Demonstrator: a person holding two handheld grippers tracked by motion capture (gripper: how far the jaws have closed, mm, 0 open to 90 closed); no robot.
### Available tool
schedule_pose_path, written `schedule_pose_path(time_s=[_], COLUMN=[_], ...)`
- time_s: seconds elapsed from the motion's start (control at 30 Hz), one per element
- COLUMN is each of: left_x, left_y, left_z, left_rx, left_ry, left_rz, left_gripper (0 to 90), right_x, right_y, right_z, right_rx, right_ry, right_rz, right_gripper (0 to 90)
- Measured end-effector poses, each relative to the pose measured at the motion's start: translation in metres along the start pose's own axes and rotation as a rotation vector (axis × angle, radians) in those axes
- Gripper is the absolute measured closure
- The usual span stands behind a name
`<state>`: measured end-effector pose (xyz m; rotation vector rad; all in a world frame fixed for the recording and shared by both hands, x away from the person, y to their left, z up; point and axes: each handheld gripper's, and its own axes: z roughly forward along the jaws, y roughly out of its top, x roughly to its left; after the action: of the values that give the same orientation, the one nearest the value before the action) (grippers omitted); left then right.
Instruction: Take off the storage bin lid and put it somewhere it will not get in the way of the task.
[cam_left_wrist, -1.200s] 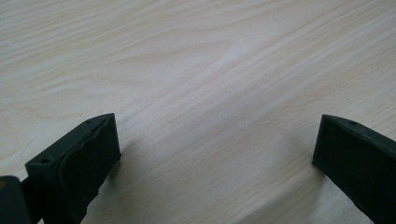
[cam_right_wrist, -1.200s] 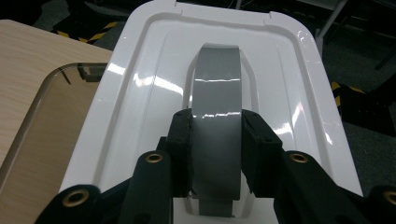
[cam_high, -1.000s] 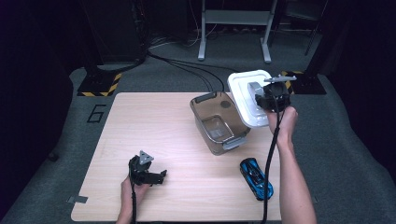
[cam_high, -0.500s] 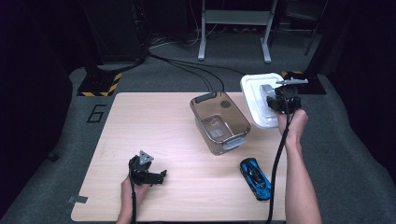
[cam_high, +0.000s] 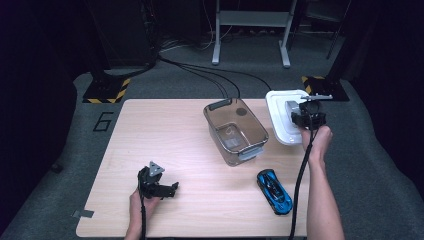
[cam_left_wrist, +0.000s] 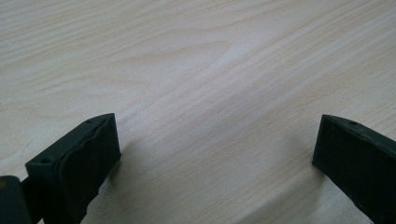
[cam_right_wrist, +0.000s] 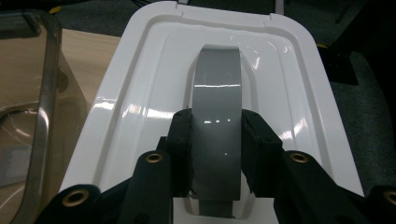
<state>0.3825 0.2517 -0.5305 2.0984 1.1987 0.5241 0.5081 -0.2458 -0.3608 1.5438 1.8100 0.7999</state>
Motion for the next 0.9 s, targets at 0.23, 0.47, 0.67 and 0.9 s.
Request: schedule_pose_path(time_s=[0.23, 0.47, 0.67, 0.9], left_x=[0.0, 0.0, 0.0, 0.0], left_y=[0.0, 0.0, 0.0, 0.0], left_z=[0.0, 0.0, 0.0, 0.0], left_rx=[0.0, -0.001, -0.001, 0.0], left_ry=[-0.001, -0.001, 0.0, -0.001], left_rz=[-0.001, -0.001, -0.002, -0.002], left_gripper=[0.4, 0.4, 0.5, 0.4], right_x=[-0.001, -0.001, -0.001, 0.001], right_y=[-0.015, -0.031, -0.04, -0.049], right_z=[0.017, 0.032, 0.041, 0.051], right_rx=[0.032, 0.064, 0.078, 0.094], right_ry=[-0.002, -0.004, -0.005, -0.006], right_rz=[0.008, 0.024, 0.037, 0.042], right_gripper=[67.1, 67.1, 67.2, 67.1])
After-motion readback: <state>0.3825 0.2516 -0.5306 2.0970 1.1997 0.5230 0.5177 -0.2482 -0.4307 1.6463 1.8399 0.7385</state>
